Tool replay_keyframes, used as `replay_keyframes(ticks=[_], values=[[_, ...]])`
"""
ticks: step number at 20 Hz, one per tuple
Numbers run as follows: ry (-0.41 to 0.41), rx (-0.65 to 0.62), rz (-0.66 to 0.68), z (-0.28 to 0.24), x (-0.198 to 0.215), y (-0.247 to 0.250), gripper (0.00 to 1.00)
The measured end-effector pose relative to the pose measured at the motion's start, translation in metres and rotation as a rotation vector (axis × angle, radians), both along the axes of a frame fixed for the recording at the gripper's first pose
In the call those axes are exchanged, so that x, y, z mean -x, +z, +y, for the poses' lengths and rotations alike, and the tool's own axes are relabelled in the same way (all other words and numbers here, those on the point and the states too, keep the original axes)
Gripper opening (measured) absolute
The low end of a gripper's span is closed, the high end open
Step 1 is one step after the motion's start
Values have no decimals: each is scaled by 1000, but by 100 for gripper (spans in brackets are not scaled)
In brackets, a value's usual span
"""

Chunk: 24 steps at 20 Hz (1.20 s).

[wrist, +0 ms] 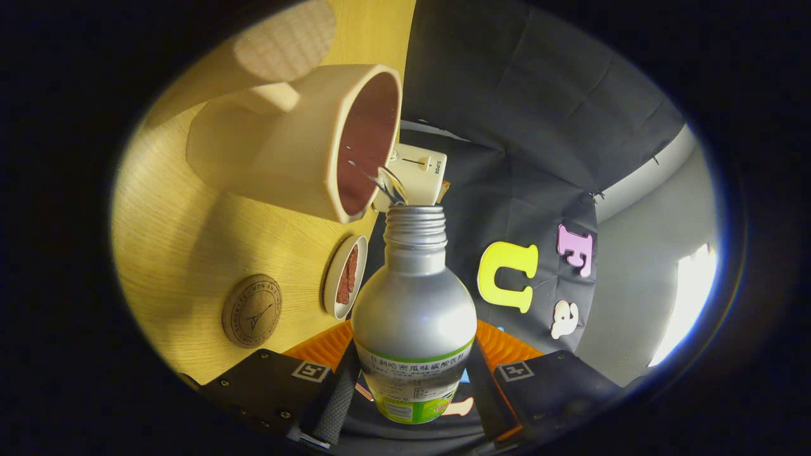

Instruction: Take the bottle from table, then pour the juice into the cup, finally place the bottle on the coaster

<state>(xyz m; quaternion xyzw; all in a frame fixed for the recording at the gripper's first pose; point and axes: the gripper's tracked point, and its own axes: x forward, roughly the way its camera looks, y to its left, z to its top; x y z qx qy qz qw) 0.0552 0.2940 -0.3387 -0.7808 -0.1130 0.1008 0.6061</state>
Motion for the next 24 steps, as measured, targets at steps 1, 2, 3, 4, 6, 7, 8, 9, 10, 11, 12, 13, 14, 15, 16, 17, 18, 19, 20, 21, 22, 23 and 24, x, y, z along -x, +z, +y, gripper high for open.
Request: replay_keyframes(ticks=[1,2,3,4,6,7,8,9,10,11,12,13,14,15,16,17,18,19,20,21,22,23,24], values=[[0,2,-1,0,1,0,81],[1,4,-4,1,0,1,81],[1,7,-8,2,1,3,81],[4,10,-11,3,1,3,81],[2,14,-19,3,-1,6,81],[1,13,-22,3,-1,8,81],[0,12,-24,3,-2,8,81],[1,13,-26,3,-2,9,81],[1,16,-32,3,-2,11,81],[3,20,-35,3,-1,13,81],[2,24,-42,2,-1,15,81],[4,29,-47,1,0,17,81],[4,34,-54,1,0,19,81],[5,36,-61,2,0,21,81],[6,37,-66,3,-1,23,81],[6,37,-67,2,-1,25,81],[5,37,-70,2,-2,25,81],[4,39,-69,1,-2,24,81],[1,39,-69,2,-2,24,81],[2,39,-69,2,-1,23,81],[1,42,-68,1,-1,22,81],[0,48,-69,1,-1,21,81],[1,53,-73,1,0,22,81]])
